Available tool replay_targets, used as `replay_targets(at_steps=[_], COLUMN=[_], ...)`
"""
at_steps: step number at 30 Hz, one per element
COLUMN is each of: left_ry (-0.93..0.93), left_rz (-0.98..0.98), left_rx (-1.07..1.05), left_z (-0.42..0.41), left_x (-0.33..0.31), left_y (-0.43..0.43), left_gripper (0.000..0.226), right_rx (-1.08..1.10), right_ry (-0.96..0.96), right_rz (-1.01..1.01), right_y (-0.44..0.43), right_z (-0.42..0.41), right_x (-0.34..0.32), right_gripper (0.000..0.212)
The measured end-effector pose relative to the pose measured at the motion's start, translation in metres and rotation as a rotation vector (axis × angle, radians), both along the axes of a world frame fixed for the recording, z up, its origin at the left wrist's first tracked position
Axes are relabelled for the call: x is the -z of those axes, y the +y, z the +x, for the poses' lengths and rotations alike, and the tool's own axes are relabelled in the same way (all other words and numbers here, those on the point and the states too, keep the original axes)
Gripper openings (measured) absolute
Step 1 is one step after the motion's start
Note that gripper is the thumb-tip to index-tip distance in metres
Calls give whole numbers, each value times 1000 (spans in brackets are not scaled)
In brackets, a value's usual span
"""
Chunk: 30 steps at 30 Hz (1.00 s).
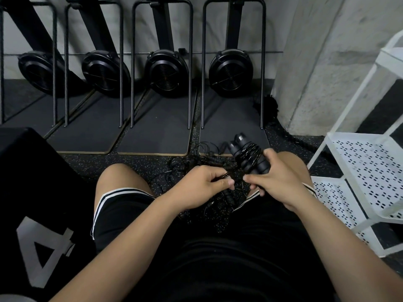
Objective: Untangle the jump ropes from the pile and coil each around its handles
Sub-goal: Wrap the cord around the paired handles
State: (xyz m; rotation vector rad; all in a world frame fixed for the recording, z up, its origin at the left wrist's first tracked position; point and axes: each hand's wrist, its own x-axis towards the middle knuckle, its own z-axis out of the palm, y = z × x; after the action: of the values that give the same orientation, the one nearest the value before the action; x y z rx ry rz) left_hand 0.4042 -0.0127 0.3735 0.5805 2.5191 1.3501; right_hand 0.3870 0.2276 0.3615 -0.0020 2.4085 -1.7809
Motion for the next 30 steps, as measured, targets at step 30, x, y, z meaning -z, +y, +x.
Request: replay_targets(at_steps=[30], left_ry=[57], left_rz=[83], left_rx=[-78], left_z=[-6], left_x=[14], left_y=[5], left_gripper=[33], right_rx=[-341], right_ry=[-42], right_rz=[-411], right_y=[-11], right_z=[25], right_x=[-38], right_gripper=[59])
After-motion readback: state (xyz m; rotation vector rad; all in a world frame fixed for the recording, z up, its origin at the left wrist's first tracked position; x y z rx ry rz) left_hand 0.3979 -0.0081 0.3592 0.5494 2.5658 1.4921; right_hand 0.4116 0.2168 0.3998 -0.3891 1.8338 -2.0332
